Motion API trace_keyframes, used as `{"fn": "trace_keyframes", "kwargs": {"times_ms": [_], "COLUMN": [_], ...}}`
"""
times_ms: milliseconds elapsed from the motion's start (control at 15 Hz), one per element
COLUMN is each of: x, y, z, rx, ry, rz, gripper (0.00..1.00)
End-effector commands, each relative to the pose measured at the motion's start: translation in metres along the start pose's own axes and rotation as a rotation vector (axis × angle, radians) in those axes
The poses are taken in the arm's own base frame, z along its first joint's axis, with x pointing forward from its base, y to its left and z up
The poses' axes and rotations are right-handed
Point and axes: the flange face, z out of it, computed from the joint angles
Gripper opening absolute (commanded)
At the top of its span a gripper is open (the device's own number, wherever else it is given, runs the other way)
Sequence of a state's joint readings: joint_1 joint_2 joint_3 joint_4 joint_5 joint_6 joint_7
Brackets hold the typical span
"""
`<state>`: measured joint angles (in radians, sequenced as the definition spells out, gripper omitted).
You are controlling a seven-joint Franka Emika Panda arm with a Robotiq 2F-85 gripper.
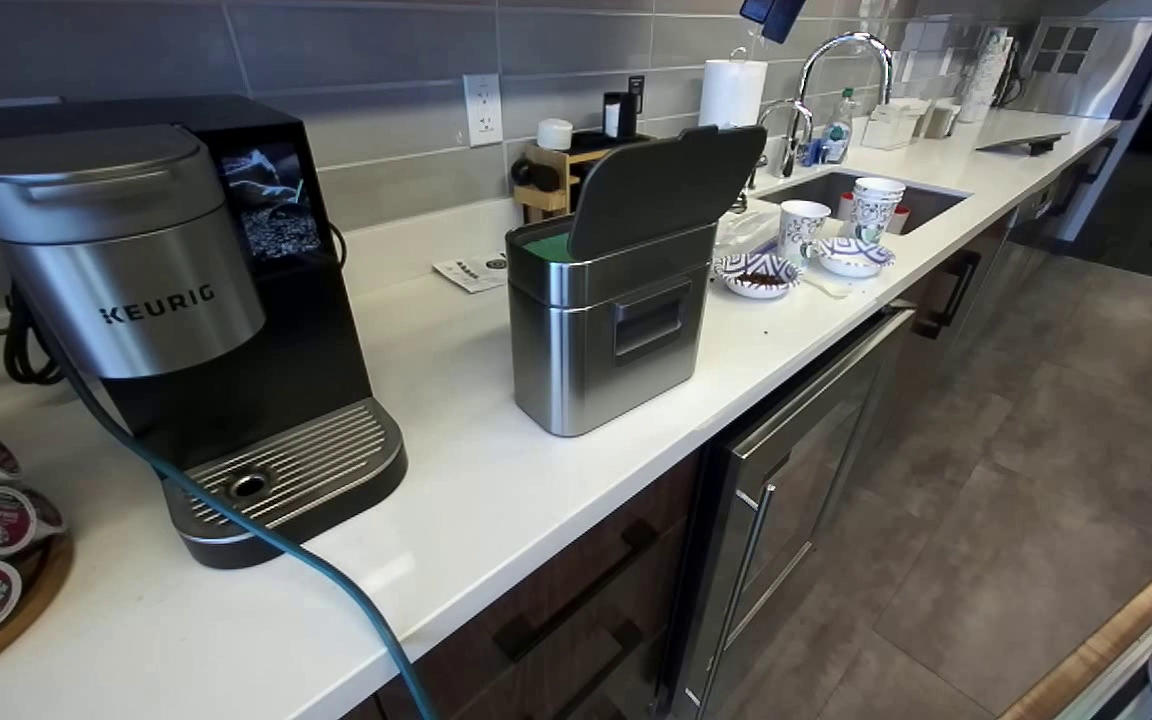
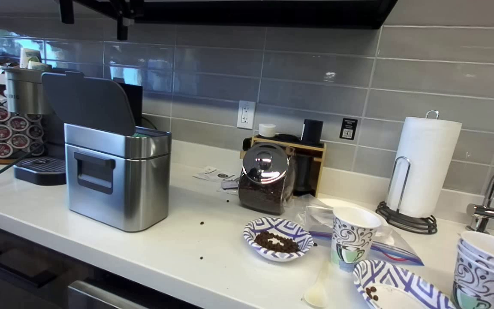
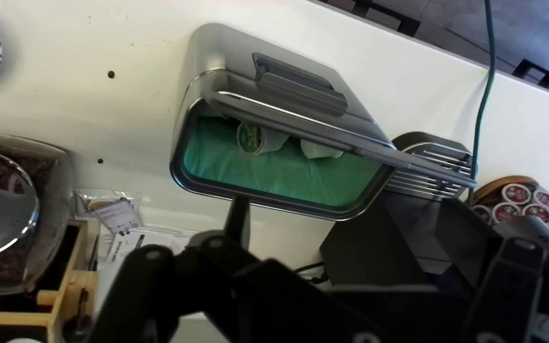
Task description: Put the coffee pod in the bin, and then close the bin
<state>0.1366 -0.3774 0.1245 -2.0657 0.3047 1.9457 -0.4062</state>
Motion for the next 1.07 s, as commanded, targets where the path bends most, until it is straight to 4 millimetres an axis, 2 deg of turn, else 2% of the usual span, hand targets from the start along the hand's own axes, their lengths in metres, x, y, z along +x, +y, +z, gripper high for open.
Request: {"fn": "trace_keyframes", "kwargs": {"times_ms": [0,467,1000], "x": [-0.016,-0.028,-0.045], "y": [-0.01,-0.019,-0.018], "z": [0.001,0.013,0.042], "rx": [-0.047,-0.068,-0.031], "ry": [-0.054,-0.097,-0.137], "rz": [0.068,0.15,0.25], "gripper": [1.0,1.0,1.0]}}
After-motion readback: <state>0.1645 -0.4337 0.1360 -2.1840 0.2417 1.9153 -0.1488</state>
